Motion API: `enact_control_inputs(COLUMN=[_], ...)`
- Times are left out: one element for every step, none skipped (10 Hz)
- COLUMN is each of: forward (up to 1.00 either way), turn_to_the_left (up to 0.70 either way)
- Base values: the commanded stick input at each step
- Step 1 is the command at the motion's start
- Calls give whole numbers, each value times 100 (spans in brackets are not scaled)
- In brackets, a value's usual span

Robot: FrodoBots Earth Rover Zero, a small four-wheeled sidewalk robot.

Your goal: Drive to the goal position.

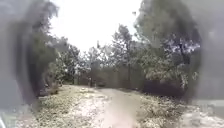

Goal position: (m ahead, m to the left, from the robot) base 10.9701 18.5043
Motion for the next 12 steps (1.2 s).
enact_control_inputs(forward=[70, 70, 70, 70, 70, 70, 70, 70, 70, 70, 70, 70], turn_to_the_left=[35, 35, 35, 14, 0, 0, 0, 0, 10, 27, 35, 35])
